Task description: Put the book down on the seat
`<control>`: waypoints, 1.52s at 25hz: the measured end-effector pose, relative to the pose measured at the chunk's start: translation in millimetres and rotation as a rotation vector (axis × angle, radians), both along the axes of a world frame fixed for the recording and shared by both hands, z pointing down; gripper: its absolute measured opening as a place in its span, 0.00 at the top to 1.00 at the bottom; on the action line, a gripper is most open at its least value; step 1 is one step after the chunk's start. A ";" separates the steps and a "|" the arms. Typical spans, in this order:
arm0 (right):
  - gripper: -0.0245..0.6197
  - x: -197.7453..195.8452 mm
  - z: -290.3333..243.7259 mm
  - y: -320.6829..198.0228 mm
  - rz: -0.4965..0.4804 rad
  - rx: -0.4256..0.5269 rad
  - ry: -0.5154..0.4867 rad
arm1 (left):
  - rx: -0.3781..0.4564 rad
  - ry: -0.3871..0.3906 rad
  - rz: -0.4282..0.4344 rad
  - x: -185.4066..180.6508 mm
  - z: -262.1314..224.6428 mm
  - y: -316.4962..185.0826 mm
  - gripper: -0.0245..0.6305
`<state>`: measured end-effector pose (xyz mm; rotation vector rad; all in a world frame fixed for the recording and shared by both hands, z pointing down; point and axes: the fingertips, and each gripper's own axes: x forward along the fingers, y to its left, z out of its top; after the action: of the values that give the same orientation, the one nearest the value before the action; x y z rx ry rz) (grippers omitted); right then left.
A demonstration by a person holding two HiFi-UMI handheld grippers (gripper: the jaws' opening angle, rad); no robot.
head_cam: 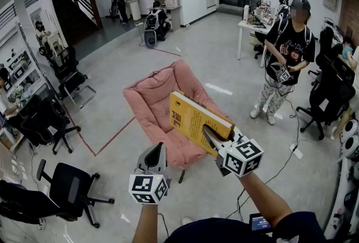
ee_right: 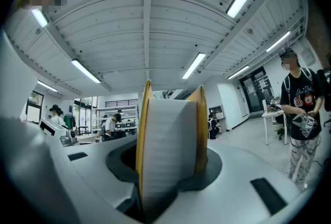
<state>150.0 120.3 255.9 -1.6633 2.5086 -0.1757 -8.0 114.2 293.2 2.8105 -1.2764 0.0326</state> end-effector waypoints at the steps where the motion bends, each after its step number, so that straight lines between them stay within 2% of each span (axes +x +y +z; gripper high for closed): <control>1: 0.72 -0.1 -0.6 0.3 0.000 0.001 -0.001 | 0.000 0.000 -0.001 -0.2 -0.5 0.4 0.96; 19: 0.72 25.9 0.7 14.4 -0.030 -0.004 -0.043 | -0.011 -0.004 -0.019 24.6 4.0 16.4 0.96; 28: 0.72 50.4 4.1 26.5 -0.054 0.009 -0.056 | 0.003 -0.023 -0.042 49.0 3.8 34.4 0.96; 38: 0.72 61.3 9.2 34.1 -0.072 0.005 -0.078 | -0.009 -0.057 -0.060 59.5 10.7 51.5 0.96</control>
<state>211.3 154.4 265.1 -1.5343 2.5108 -0.2362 51.5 165.7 303.9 2.7812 -1.3685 0.1159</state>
